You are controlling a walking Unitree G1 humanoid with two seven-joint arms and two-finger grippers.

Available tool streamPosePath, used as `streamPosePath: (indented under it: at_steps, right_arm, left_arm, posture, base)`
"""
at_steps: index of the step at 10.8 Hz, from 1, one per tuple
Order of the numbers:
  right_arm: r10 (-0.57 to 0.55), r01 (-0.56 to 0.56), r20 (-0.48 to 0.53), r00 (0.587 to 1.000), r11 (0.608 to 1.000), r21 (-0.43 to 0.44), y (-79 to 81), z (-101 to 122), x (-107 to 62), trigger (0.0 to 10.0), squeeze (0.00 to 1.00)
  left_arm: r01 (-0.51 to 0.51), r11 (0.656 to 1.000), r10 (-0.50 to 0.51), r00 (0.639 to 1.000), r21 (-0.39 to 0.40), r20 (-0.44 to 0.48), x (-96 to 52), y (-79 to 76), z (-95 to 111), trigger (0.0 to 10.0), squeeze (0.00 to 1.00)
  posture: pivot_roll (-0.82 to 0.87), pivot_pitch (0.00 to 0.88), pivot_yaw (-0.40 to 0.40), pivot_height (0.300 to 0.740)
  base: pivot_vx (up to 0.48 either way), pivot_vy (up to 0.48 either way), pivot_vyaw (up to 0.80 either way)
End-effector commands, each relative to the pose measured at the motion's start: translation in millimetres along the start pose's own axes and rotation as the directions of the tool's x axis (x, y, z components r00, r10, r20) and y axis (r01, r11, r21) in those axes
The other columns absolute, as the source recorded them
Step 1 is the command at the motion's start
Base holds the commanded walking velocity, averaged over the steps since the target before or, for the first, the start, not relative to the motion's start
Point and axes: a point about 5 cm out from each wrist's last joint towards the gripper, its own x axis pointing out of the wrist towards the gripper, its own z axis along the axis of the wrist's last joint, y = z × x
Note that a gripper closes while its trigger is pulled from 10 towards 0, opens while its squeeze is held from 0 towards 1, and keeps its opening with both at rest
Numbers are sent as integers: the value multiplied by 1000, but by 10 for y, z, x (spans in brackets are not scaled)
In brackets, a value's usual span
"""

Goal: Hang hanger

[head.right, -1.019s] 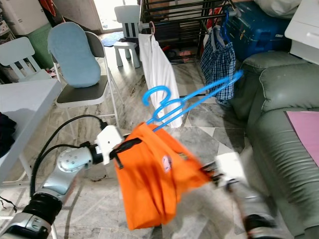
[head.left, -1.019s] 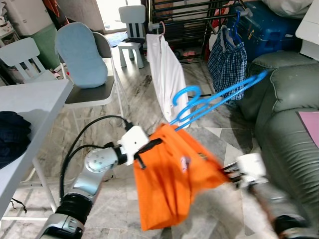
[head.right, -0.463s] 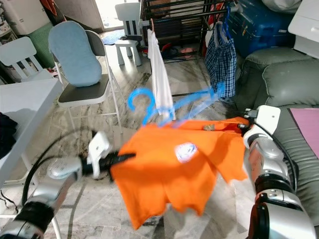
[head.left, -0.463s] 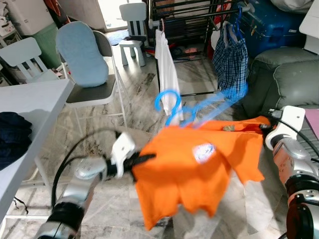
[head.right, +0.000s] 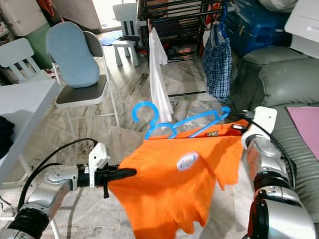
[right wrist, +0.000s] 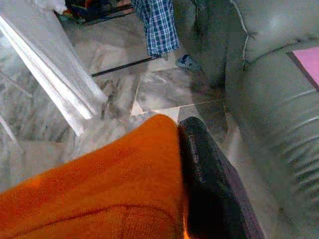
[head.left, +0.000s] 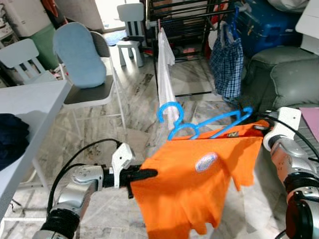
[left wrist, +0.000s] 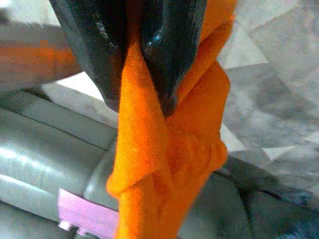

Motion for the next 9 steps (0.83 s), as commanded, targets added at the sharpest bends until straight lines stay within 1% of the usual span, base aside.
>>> streamPosePath:
  at_steps: [1, 2, 3, 4, 5, 7, 8, 9]
  right_arm:
    - [-11, 11, 22, 1000, 1000, -21, -20, 120, 19, 0, 0]
    - [-6, 7, 32, 999, 999, -42, -12, 167, 28, 0, 0]
    - [7, -3, 47, 999, 997, -83, 8, 232, 40, 0, 0]
    - [12, -5, 56, 998, 994, -110, 10, 274, 44, 0, 0]
    - [15, -7, 63, 998, 993, -118, 11, 298, 47, 0, 0]
    - [32, -18, 97, 995, 990, -143, 38, 402, 55, 0, 0]
    - [63, -44, 119, 991, 986, -161, 97, 455, 57, 0, 0]
    - [99, -75, 133, 986, 982, -174, 175, 478, 57, 0, 0]
  left_arm:
    - [-5, 1000, 5, 1000, 5, -27, -101, 27, 0, 10000, 0]
    - [19, 1000, -19, 998, 7, -53, -99, 7, -30, 10000, 0]
    - [54, 999, -53, 995, 1, -90, -87, -29, -94, 10000, 0]
    - [59, 998, -59, 991, -4, -123, -93, -36, -152, 10000, 0]
    - [60, 998, -60, 988, -2, -141, -100, -40, -183, 10000, 0]
    - [36, 999, -34, 977, 10, -211, -120, -25, -321, 10000, 0]
    - [-29, 999, 34, 976, 29, -217, -101, 26, -355, 10000, 0]
    - [-137, 990, 143, 969, 46, -201, -72, 111, -369, 10000, 0]
  posture:
    - [-221, 0, 135, 740]
    - [-221, 0, 135, 740]
    - [-221, 0, 135, 740]
    - [-230, 0, 139, 740]
    - [-230, 0, 140, 740]
    - [-231, 0, 144, 740]
    - [-232, 0, 147, 740]
    - [-235, 0, 149, 740]
  base:
    - [0, 0, 0]
    - [0, 0, 0]
    - [0, 0, 0]
    - [0, 0, 0]
    - [0, 0, 0]
    - [0, 0, 0]
    - [0, 0, 0]
    - [0, 0, 0]
